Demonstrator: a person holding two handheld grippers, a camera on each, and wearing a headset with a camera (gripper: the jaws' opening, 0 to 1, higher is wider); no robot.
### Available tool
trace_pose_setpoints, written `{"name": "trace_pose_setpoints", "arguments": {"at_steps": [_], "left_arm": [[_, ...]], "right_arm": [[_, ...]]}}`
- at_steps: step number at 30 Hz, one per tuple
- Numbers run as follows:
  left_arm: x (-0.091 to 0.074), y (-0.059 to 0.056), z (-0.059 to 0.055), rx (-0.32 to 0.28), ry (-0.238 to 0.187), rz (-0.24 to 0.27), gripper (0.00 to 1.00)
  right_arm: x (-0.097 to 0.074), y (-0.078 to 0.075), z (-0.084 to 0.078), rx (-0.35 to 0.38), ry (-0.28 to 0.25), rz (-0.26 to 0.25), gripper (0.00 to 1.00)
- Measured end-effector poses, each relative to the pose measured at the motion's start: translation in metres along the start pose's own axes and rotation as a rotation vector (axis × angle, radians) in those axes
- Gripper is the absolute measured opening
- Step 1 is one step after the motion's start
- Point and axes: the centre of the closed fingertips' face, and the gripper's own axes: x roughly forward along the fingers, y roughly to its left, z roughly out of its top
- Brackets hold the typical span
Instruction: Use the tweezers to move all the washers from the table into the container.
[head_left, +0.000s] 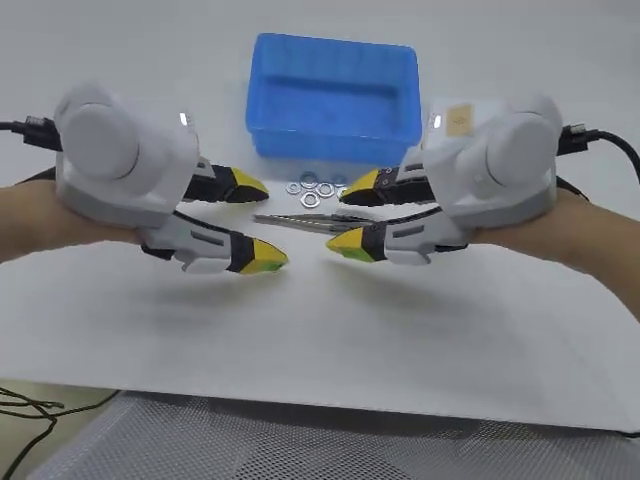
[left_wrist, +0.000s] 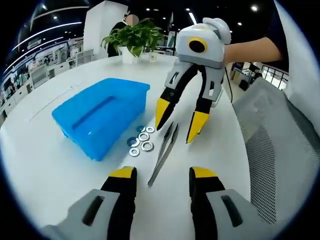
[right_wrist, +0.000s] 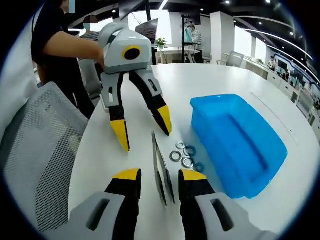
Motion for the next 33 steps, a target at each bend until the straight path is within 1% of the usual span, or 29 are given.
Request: {"name": "trace_pose_setpoints", "arguments": {"at_steps": [1,4,5,6,7,8,9,10,11,13,15,16,20,23,24,26,27,28,29,30,32,33], "left_arm": [[0.0,0.0,-0.001,0.019,0.011,-0.006,0.41],[0.001,0.001,-0.001,0.066,0.04,-0.008,0.29],[0.001,0.002,-0.002,0.09,0.054,-0.012,0.27],[0.001,0.002,-0.003,0.124,0.066,-0.015,0.27],[0.001,0.001,-0.003,0.134,0.073,-0.022,0.27],[0.002,0.001,-0.003,0.147,0.083,-0.024,0.27],[0.002,0.001,-0.002,0.158,0.089,-0.024,0.26],[0.002,0.001,-0.002,0.172,0.097,-0.024,0.26],[0.003,0.002,-0.002,0.171,0.097,-0.023,0.25],[0.004,0.002,-0.001,0.172,0.101,-0.028,0.25],[0.004,0.002,-0.001,0.216,0.126,-0.032,0.24],[0.006,0.0,0.0,0.204,0.128,-0.038,0.23],[0.007,-0.004,0.0,0.25,0.152,-0.062,0.16],[0.007,-0.003,0.0,0.246,0.152,-0.062,0.15],[0.007,-0.003,0.0,0.253,0.154,-0.063,0.14],[0.008,-0.003,0.0,0.284,0.173,-0.062,0.07],[0.009,-0.002,0.002,0.329,0.175,-0.068,0.07],[0.009,-0.003,0.001,0.314,0.186,-0.068,0.07],[0.008,-0.003,0.001,0.321,0.191,-0.07,0.06],[0.008,-0.002,0.001,0.34,0.193,-0.067,0.06],[0.008,-0.002,0.001,0.333,0.194,-0.067,0.06],[0.008,-0.002,0.0,0.341,0.194,-0.066,0.05]], "right_arm": [[0.001,0.001,0.0,-0.008,0.005,0.005,0.29],[0.003,0.002,0.001,-0.022,0.005,0.012,0.25],[0.004,0.002,0.001,-0.028,0.014,0.014,0.25],[0.005,0.002,0.0,-0.04,0.027,0.018,0.24],[0.006,0.003,-0.005,-0.062,0.061,0.026,0.23],[0.006,0.003,-0.008,-0.077,0.081,0.028,0.21],[0.007,0.002,-0.012,-0.108,0.107,0.026,0.19],[0.006,0.002,-0.01,-0.147,0.098,0.025,0.17],[0.007,0.005,-0.009,-0.121,0.087,0.023,0.17],[0.006,0.007,-0.01,-0.128,0.095,0.034,0.16],[0.006,0.009,-0.011,-0.142,0.103,0.029,0.14],[0.006,0.009,-0.011,-0.154,0.108,0.028,0.14],[0.007,0.005,-0.011,-0.159,0.115,0.023,0.12],[0.007,0.003,-0.011,-0.161,0.119,0.023,0.12],[0.008,0.003,-0.011,-0.161,0.121,0.023,0.12],[0.008,0.003,-0.011,-0.166,0.125,0.024,0.12],[0.007,0.004,-0.011,-0.165,0.128,0.024,0.12],[0.007,0.004,-0.01,-0.165,0.128,0.024,0.11],[0.007,0.004,-0.01,-0.164,0.13,0.024,0.11],[0.007,0.004,-0.01,-0.163,0.13,0.023,0.11],[0.008,0.003,-0.01,-0.161,0.132,0.019,0.11],[0.008,0.003,-0.01,-0.161,0.133,0.018,0.1]]}}
